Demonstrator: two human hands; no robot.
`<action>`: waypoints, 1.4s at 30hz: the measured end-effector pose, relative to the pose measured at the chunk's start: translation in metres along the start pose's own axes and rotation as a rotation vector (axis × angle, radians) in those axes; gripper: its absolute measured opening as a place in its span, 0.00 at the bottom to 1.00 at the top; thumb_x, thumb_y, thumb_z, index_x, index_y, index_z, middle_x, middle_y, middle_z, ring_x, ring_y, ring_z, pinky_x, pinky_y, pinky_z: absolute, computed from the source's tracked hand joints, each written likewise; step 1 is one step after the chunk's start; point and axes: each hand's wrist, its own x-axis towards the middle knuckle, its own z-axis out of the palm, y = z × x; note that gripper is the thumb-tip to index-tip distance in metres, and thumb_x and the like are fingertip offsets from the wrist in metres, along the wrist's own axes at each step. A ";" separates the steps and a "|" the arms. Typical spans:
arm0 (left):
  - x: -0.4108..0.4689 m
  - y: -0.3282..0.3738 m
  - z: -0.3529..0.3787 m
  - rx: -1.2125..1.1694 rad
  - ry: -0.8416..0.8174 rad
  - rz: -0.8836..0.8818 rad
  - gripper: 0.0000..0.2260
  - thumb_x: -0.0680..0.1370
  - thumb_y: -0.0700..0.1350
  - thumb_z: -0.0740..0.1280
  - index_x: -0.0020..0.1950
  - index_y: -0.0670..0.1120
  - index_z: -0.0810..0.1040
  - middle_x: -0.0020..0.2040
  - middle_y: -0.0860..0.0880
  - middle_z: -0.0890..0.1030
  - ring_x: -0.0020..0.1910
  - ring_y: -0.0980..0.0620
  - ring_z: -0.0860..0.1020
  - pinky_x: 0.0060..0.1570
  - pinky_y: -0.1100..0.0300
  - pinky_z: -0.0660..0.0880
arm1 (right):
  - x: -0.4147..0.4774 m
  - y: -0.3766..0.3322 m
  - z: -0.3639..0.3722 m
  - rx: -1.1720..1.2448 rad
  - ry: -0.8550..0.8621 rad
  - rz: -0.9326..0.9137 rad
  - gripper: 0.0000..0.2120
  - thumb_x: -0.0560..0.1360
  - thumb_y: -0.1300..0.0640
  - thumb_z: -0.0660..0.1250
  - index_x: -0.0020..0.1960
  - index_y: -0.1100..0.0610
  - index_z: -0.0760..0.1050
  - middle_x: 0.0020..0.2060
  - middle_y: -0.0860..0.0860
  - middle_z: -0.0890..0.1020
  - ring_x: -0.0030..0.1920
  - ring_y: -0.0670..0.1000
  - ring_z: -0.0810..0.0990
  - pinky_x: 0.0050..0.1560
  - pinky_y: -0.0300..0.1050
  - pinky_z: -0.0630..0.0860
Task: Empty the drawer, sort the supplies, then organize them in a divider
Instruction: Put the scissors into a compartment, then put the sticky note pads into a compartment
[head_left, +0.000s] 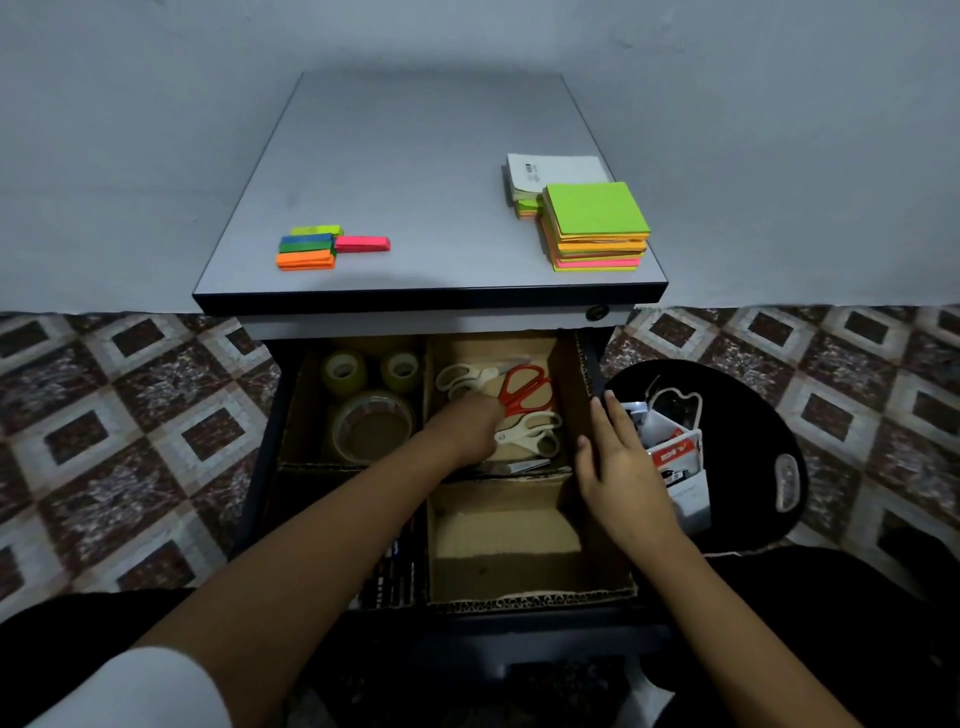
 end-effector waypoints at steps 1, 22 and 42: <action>-0.002 0.000 -0.002 -0.043 0.022 0.006 0.10 0.76 0.38 0.65 0.57 0.40 0.77 0.54 0.42 0.78 0.52 0.45 0.77 0.50 0.55 0.75 | 0.000 0.000 0.000 0.001 0.004 -0.002 0.25 0.81 0.54 0.53 0.76 0.57 0.54 0.77 0.51 0.51 0.74 0.51 0.58 0.67 0.42 0.65; -0.054 0.032 -0.133 -0.435 0.505 0.160 0.12 0.75 0.44 0.69 0.58 0.47 0.80 0.47 0.50 0.80 0.46 0.55 0.78 0.44 0.73 0.71 | 0.055 -0.042 -0.114 0.128 0.307 -0.223 0.09 0.76 0.58 0.66 0.52 0.60 0.82 0.46 0.57 0.82 0.47 0.55 0.80 0.44 0.38 0.67; 0.090 0.049 -0.219 -1.004 0.302 -0.426 0.12 0.77 0.32 0.60 0.34 0.40 0.66 0.28 0.44 0.69 0.27 0.49 0.67 0.29 0.57 0.69 | 0.244 -0.072 -0.159 0.184 -0.099 0.197 0.09 0.76 0.64 0.60 0.38 0.63 0.68 0.39 0.62 0.74 0.39 0.58 0.74 0.39 0.47 0.73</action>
